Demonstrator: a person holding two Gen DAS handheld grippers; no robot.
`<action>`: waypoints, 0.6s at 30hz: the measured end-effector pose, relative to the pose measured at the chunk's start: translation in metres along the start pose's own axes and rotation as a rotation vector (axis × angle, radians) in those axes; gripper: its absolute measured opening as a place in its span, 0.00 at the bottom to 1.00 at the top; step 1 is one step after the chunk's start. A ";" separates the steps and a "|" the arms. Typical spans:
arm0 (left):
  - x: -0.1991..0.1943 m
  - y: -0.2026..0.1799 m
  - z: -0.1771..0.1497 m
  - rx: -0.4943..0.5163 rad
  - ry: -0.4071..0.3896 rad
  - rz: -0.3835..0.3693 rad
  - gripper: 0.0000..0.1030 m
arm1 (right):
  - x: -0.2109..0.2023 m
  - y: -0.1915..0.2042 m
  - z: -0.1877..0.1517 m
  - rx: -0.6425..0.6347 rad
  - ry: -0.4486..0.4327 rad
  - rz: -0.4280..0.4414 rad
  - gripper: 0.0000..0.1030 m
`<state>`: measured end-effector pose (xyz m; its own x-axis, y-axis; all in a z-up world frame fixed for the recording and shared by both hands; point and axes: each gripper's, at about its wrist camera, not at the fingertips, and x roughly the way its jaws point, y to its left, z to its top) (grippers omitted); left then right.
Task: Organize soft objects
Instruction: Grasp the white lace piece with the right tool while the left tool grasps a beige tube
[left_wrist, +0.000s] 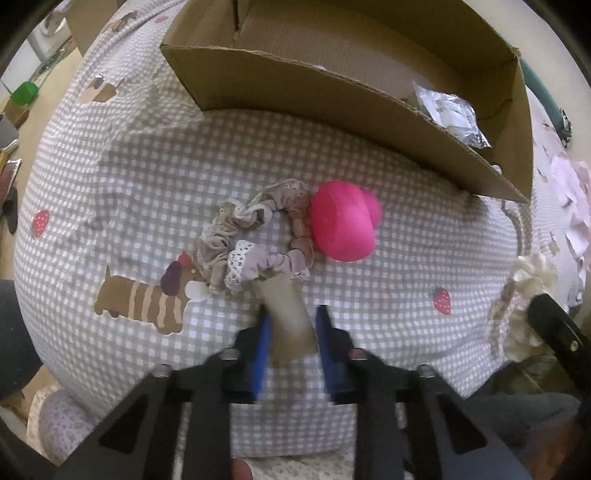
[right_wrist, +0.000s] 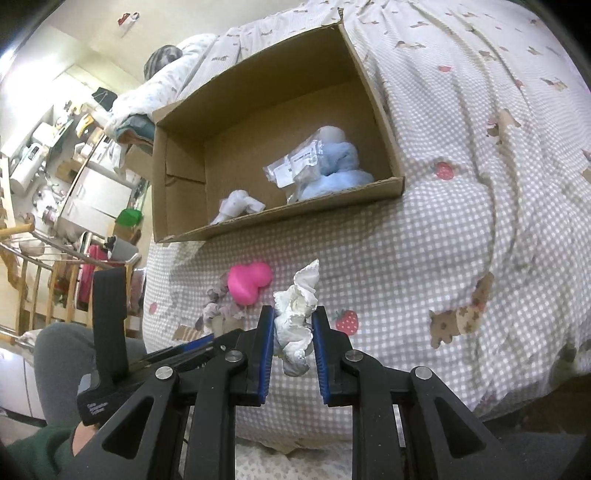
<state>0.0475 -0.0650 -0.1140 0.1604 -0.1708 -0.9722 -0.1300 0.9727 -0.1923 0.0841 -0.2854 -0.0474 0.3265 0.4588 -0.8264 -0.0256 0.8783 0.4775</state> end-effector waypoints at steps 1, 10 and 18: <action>0.000 0.000 0.000 -0.007 -0.001 -0.006 0.13 | -0.001 -0.001 0.000 0.003 0.000 0.006 0.21; -0.036 0.016 -0.016 0.022 -0.014 -0.071 0.11 | -0.006 0.003 0.001 0.002 -0.006 0.043 0.21; -0.075 0.035 -0.017 0.081 -0.081 -0.034 0.11 | -0.001 0.009 0.003 -0.006 -0.007 0.027 0.21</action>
<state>0.0147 -0.0204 -0.0505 0.2427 -0.1935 -0.9506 -0.0441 0.9767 -0.2101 0.0865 -0.2780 -0.0416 0.3321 0.4814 -0.8111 -0.0399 0.8663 0.4979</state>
